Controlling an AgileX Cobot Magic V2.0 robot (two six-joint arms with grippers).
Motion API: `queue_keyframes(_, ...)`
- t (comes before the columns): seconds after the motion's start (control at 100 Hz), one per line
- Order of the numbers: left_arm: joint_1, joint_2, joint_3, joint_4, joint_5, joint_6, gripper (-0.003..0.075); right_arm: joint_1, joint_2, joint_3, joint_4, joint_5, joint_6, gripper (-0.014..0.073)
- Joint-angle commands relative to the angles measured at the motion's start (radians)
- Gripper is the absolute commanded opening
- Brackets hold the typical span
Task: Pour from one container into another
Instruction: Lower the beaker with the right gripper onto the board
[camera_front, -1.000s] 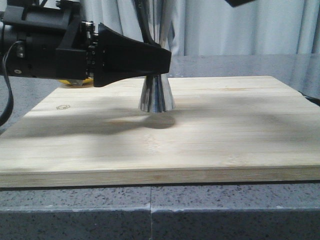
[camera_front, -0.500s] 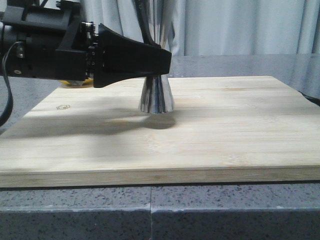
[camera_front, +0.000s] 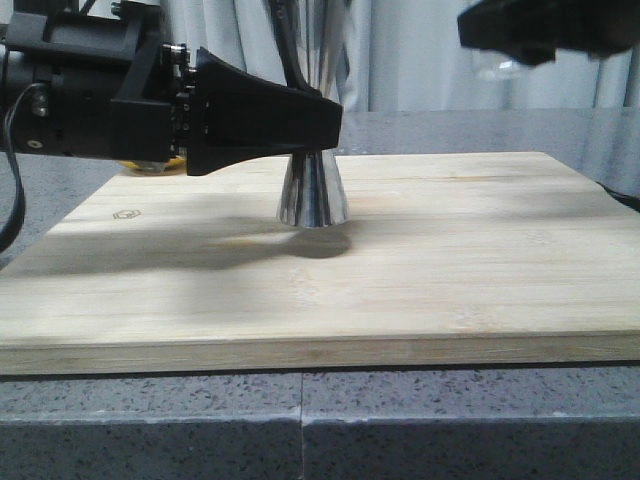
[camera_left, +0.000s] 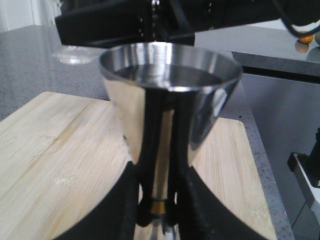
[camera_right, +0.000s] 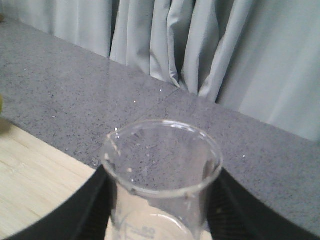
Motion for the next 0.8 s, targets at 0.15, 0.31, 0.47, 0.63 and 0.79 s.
queue_keyframes(0.15, -0.008, -0.046, -0.022, -0.034, -0.215, -0.009, -0.0019, -0.005, 0.098, 0.004, 0.049, -0.227, 0.003, 0.0142)
queue_keyframes(0.31, -0.008, -0.046, -0.022, -0.032, -0.215, -0.009, -0.0019, -0.005, 0.165, 0.004, 0.071, -0.308, 0.003, 0.0142)
queue_keyframes(0.47, -0.008, -0.046, -0.022, -0.032, -0.215, -0.009, -0.0019, -0.005, 0.214, 0.004, 0.107, -0.372, 0.003, 0.0142)
queue_keyframes(0.63, -0.008, -0.046, -0.022, -0.032, -0.215, -0.009, -0.0019, -0.005, 0.242, 0.006, 0.114, -0.397, 0.003, 0.0142)
queue_keyframes(0.79, -0.008, -0.046, -0.022, -0.032, -0.215, -0.009, -0.0019, -0.005, 0.265, 0.006, 0.126, -0.414, 0.003, 0.0142)
